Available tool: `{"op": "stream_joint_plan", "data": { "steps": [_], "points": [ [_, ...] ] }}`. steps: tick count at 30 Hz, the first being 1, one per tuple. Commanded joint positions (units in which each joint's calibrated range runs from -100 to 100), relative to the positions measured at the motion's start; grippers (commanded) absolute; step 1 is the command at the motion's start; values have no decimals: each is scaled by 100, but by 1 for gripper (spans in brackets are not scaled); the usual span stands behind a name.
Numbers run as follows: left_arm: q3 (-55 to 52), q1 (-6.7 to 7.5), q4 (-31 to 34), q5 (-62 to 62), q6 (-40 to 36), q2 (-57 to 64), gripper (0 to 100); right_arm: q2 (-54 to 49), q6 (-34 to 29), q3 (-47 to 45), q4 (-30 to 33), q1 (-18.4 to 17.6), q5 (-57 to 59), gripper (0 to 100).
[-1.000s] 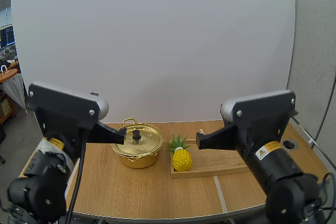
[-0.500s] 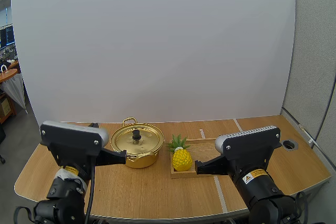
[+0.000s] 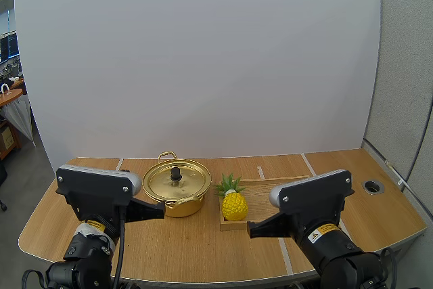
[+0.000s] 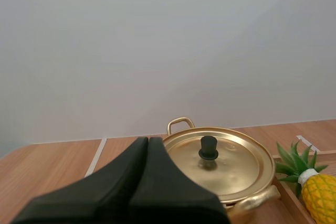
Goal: Open the pot, put the grape inside, and close it
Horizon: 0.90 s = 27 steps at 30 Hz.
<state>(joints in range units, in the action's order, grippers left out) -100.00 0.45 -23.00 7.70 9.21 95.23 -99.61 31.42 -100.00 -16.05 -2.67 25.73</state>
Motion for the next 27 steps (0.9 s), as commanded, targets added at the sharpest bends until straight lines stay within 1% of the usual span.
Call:
{"op": "stream_joint_plan", "data": {
  "steps": [1,4,7,9,10,13,18,20,22,23,25,27],
  "points": [
    [0,-24,-118,49,-58,285,0,-39,16,0,131,33,208,0],
    [0,-56,-118,277,-58,477,0,-39,-1,0,131,32,208,0],
    [0,-56,-118,951,-150,477,0,-39,-16,0,131,32,278,0],
    [0,-56,-75,1659,-150,477,0,-39,-16,0,131,62,629,0],
    [0,-56,-6,1777,-150,477,0,-39,-16,0,131,68,670,0],
    [0,-97,245,1824,-175,477,0,-39,-16,0,131,166,670,0],
    [0,-152,282,2023,-429,477,0,-39,-214,0,141,248,708,0],
    [0,-152,537,2023,-837,477,0,-39,-214,0,141,256,708,0],
    [0,-152,1061,1979,-1481,477,0,-39,-214,0,141,256,708,0],
    [0,-152,1531,1977,-2026,477,0,-39,-214,0,141,256,708,0],
    [0,-152,2230,1977,-2813,477,0,-39,-223,0,141,256,708,0],
    [0,-152,2607,1977,-3195,477,0,-39,-231,0,141,256,708,0]
  ]
}}
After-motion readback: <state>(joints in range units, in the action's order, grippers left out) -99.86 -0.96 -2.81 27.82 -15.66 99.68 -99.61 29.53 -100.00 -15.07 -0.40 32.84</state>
